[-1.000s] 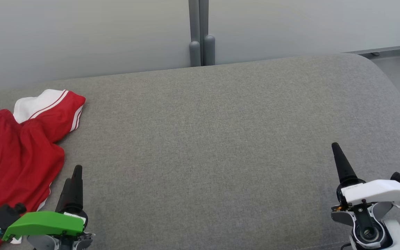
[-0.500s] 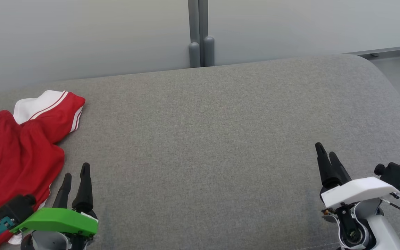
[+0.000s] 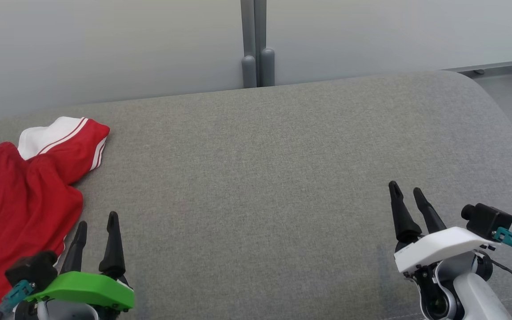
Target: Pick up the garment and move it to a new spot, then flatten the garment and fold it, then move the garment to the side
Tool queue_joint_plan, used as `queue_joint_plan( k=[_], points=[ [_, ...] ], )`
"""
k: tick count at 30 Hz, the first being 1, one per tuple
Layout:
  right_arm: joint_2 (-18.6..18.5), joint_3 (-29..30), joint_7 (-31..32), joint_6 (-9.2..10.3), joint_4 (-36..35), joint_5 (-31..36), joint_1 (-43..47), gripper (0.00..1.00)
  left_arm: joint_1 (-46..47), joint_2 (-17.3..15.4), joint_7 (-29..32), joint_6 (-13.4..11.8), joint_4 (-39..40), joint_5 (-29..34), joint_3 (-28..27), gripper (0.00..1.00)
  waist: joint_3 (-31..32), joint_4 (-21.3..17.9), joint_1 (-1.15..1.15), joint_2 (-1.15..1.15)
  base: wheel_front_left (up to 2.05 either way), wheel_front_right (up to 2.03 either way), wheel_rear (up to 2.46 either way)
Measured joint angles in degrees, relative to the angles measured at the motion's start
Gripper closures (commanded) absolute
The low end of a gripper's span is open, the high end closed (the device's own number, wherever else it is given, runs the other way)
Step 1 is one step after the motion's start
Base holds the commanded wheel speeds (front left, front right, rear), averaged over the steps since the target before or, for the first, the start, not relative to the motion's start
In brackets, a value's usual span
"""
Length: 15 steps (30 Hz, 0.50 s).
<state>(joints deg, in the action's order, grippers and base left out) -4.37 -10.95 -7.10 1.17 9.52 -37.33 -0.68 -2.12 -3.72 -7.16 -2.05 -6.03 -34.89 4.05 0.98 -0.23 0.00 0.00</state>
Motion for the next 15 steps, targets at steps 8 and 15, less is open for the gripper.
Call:
queue_joint_plan(
  k=[8,15],
  points=[
    [-0.5,-2.2,-1.5,0.97,-0.2,6.8,0.0,0.00,-0.6,0.0,-1.5,-1.0,1.1,7.4,0.6,0.00,0.1,-0.1,0.00,0.00,0.00,0.00,0.00],
    [-0.8,-3.8,-2.9,1.71,-0.2,12.1,0.0,0.00,-1.8,0.1,-2.9,-1.8,1.3,13.2,1.5,0.00,0.2,-0.2,0.00,0.00,0.00,0.00,0.00]
  ],
)
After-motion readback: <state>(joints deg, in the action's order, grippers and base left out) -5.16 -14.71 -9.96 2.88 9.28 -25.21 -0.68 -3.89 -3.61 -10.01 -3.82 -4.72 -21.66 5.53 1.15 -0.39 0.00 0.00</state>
